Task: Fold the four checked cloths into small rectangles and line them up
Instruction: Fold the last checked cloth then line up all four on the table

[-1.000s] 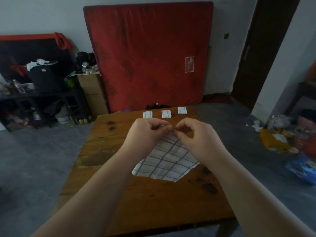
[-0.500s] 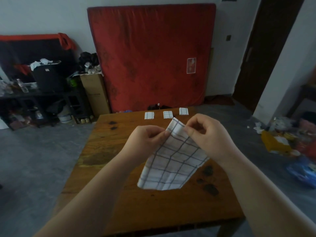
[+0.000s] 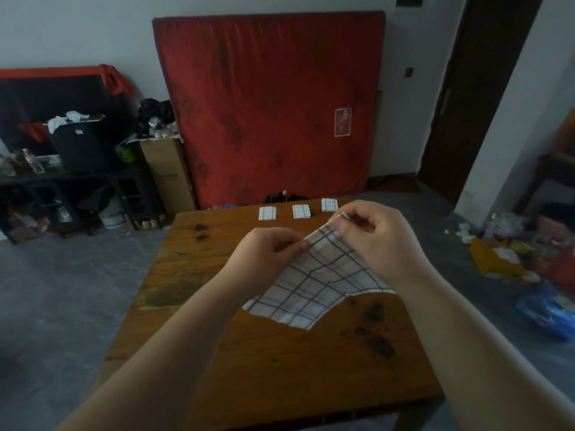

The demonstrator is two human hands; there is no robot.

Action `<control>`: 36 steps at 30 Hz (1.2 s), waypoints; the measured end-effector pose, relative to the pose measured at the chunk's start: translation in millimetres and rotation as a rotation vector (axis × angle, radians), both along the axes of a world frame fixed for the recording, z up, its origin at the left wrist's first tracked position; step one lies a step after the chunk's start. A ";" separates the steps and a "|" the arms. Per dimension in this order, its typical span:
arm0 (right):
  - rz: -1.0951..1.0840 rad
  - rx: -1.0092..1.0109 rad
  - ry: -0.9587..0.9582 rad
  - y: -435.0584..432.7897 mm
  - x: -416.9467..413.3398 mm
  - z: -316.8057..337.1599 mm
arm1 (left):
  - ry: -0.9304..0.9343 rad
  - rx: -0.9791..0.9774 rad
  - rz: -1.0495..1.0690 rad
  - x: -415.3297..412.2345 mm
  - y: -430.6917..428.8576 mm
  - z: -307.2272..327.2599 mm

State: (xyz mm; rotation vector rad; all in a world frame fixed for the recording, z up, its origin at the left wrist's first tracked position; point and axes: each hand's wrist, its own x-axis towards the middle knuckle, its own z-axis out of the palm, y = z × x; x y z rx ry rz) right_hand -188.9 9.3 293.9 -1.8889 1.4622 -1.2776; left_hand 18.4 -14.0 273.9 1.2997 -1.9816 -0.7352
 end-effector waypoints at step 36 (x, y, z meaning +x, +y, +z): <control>-0.002 0.098 0.064 13.3 11.4 -33.3 | -0.089 -0.061 -0.046 -17.7 6.6 -10.3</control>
